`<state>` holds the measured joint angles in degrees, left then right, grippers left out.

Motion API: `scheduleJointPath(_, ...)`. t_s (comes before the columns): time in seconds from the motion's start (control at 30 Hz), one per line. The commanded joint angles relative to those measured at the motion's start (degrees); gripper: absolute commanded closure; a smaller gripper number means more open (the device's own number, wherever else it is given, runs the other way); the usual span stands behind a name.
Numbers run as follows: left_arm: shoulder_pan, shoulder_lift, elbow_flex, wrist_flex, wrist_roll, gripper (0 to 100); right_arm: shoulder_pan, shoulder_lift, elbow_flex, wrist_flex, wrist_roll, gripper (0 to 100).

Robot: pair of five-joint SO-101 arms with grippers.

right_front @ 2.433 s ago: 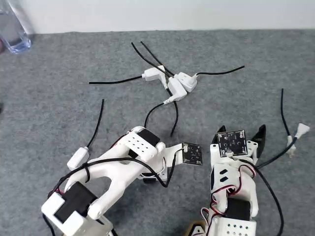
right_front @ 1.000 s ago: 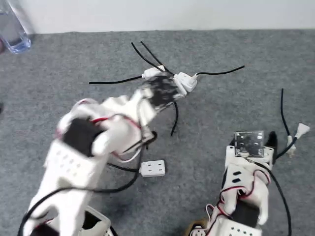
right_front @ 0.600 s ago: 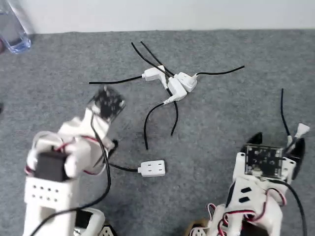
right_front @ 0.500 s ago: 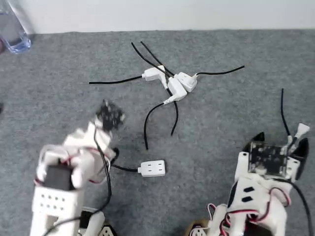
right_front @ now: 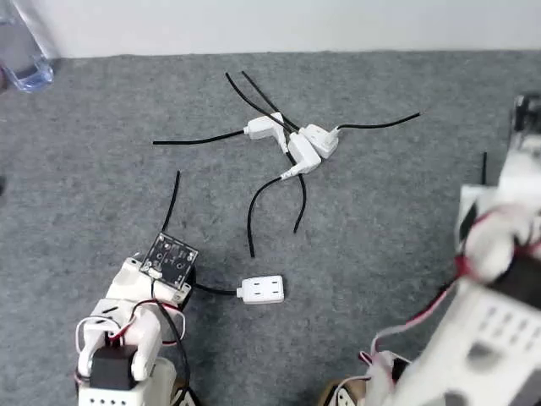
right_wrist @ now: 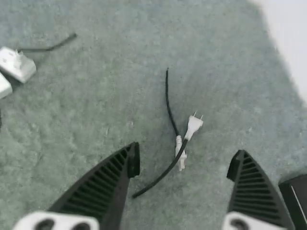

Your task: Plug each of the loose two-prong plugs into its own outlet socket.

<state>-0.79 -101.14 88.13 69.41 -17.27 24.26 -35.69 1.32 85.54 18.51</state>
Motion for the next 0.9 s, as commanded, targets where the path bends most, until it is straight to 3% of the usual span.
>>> scheduleJointPath(0.0, -0.26, 0.53, 0.40, -1.58, 0.62, 81, 0.66, 11.12, -12.04, 3.21, -0.35, 70.3)
scheduleJointPath(0.2, -0.53, 0.53, 3.82, -3.08, 0.35, 81, 0.84, 28.00, -26.29, 7.87, -0.26, 70.3)
scheduleJointPath(0.43, -8.44, 0.53, 6.99, -10.29, 0.35, 81, 6.64, 48.31, -40.79, 8.66, -0.26, 70.3)
scheduleJointPath(0.87, -8.26, 0.53, 7.34, -10.37, 0.26, 81, 15.69, 83.30, -65.41, 8.92, -0.18, 70.3)
